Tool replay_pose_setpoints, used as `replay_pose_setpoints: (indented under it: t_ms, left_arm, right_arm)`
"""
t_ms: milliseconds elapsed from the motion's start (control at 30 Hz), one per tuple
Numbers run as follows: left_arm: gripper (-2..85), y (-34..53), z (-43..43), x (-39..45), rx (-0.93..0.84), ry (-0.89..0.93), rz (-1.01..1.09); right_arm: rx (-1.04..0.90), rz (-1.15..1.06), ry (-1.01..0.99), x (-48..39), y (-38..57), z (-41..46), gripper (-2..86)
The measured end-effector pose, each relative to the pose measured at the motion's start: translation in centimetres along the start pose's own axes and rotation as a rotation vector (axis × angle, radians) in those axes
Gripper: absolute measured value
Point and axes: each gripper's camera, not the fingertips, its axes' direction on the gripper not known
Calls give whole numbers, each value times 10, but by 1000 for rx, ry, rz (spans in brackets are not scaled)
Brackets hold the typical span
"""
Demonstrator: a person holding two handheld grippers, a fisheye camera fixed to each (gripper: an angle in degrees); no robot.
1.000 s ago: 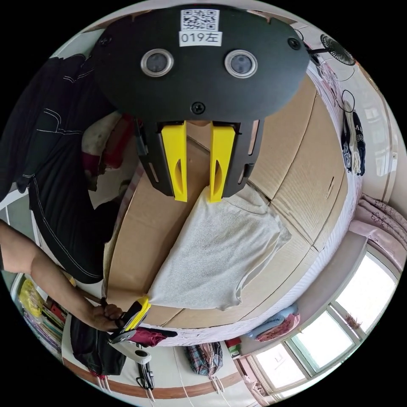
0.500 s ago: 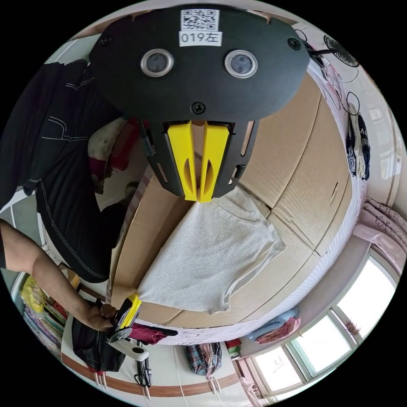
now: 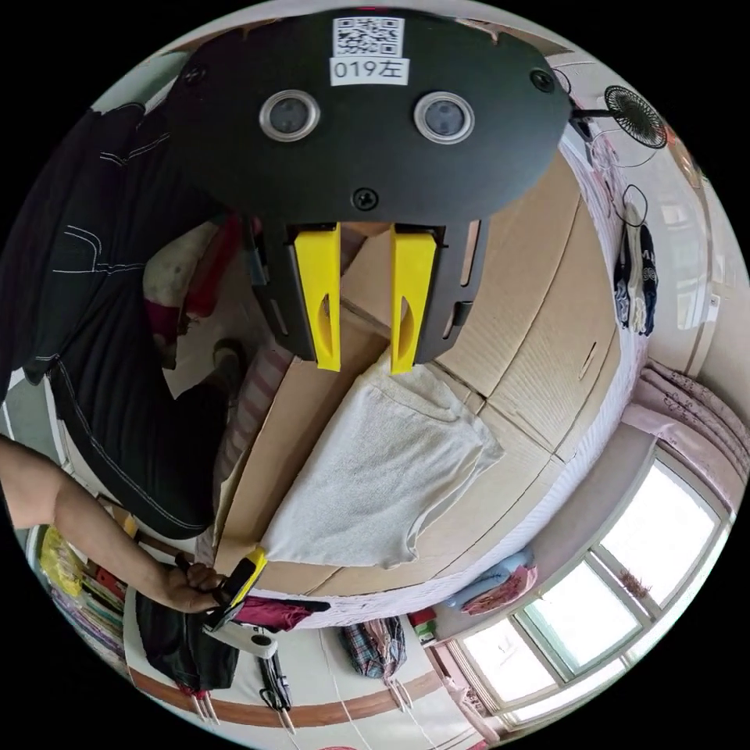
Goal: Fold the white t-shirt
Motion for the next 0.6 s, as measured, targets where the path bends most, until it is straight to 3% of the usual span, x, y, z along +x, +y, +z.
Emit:
replay_pose_setpoints:
  t_ms: [133,267,433,600]
  left_arm:
    - [72,-6,9,23,-34,-21,43]
    - [66,0,10,24,-19,48,-43]
    - [66,12,-8,55,12,-43,-45]
    - [69,2,-5,110,-35,-178,110]
  right_arm:
    - [32,36,-5,6,8,5,6]
    - [51,51,-3,9,15,12,7]
    - [73,62,35,10,26,16,12]
    - [106,70,67,10,36,27,24]
